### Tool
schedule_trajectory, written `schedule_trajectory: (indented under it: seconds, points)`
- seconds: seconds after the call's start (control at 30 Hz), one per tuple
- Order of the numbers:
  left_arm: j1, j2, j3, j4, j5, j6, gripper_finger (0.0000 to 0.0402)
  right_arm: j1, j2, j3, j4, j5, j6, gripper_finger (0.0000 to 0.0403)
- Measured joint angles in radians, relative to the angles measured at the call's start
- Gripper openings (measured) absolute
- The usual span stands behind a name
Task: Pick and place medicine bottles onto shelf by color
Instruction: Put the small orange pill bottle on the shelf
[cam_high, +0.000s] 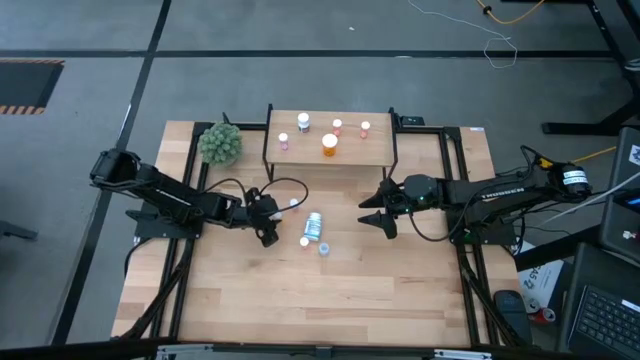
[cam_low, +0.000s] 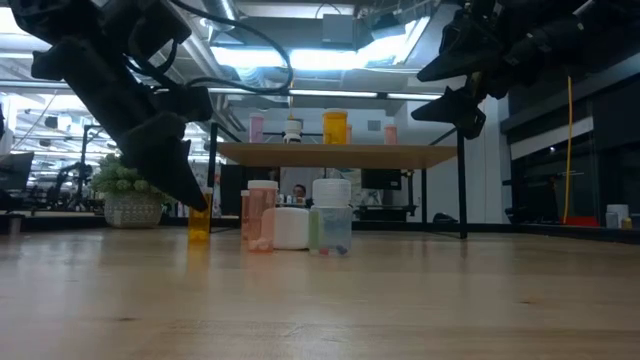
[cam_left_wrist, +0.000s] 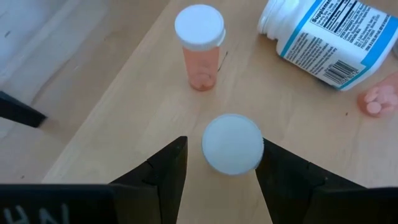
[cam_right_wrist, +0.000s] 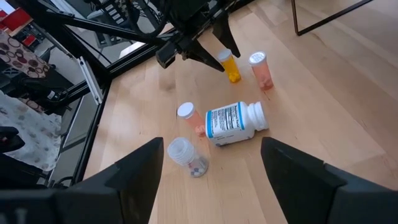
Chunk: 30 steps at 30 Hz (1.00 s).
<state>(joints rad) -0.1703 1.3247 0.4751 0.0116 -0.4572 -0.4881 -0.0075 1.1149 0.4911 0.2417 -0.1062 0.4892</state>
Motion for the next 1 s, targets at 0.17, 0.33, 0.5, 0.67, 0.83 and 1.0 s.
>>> schedule_trajectory:
  seconds: [0.17, 0.33, 0.5, 0.67, 0.83, 1.0]
  points:
    - [0.000, 0.000, 0.000, 0.000, 0.000, -0.001, 0.0176, 0.000, 0.000, 0.000, 0.000, 0.000, 0.000, 0.0273]
    - [0.000, 0.000, 0.000, 0.000, -0.001, -0.009, 0.0176, 0.000, 0.000, 0.000, 0.000, 0.000, 0.002, 0.0273]
    - [0.000, 0.000, 0.000, 0.000, -0.001, -0.026, 0.0176, 0.000, 0.000, 0.000, 0.000, 0.000, 0.003, 0.0273]
    - [0.000, -0.001, 0.000, 0.000, -0.001, -0.038, 0.0176, 0.000, 0.000, 0.000, 0.000, 0.000, 0.003, 0.0273]
    - [0.000, -0.001, 0.000, 0.000, 0.004, -0.052, 0.0175, 0.000, 0.000, 0.000, 0.000, 0.000, 0.003, 0.0273]
    - [0.000, -0.001, 0.000, 0.000, 0.004, -0.052, 0.0152, 0.000, 0.000, 0.000, 0.000, 0.000, 0.003, 0.0273]
